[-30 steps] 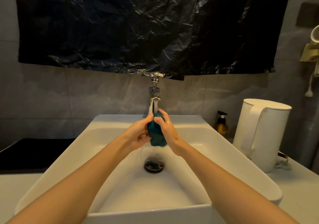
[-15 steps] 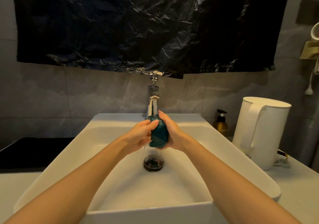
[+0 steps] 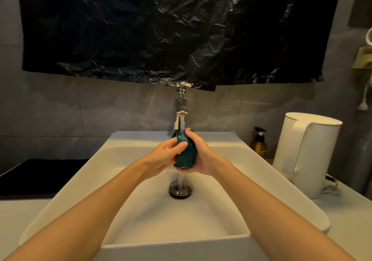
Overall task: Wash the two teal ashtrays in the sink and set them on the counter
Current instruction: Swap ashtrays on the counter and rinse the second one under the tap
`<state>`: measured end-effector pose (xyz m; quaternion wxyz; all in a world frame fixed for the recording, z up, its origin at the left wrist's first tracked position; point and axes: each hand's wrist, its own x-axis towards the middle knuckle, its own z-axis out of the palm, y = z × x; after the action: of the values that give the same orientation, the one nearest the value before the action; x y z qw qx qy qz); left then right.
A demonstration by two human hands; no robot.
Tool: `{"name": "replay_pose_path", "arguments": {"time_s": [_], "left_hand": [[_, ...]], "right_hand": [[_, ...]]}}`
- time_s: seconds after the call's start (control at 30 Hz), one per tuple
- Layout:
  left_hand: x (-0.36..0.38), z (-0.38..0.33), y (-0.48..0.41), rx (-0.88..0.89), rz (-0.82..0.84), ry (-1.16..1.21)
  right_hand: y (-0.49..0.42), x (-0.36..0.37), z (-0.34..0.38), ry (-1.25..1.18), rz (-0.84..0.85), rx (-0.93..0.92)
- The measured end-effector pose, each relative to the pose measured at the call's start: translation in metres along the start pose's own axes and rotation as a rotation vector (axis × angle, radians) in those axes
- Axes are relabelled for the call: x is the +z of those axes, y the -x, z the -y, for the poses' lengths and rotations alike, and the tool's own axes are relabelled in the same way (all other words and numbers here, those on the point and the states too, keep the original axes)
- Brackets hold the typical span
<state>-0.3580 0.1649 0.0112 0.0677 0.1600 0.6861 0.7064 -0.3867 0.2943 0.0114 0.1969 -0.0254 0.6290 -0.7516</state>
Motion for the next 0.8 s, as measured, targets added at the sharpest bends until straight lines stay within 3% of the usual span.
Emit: {"name": "replay_pose_path", "arguments": {"time_s": [0.13,0.3,0.37,0.6,0.8], "left_hand": [[0.002,-0.005,-0.001,-0.031,-0.054,0.069],[0.005,-0.012,-0.008,-0.144,-0.356,0.334],[0.003,-0.012,-0.008,-0.176,-0.407,0.336],[0.011,-0.013,-0.012,-0.161,-0.542,0.313],[0.005,-0.016,-0.006,-0.240,-0.523,0.326]], "right_hand": [[0.000,0.005,0.000,0.100,-0.033,-0.158],[0.008,0.016,-0.005,0.361,-0.035,-0.305],[0.009,0.021,-0.006,0.434,-0.023,-0.342],[0.010,0.024,-0.005,0.324,0.031,-0.202],[0.016,0.006,-0.001,0.271,0.229,-0.134]]}}
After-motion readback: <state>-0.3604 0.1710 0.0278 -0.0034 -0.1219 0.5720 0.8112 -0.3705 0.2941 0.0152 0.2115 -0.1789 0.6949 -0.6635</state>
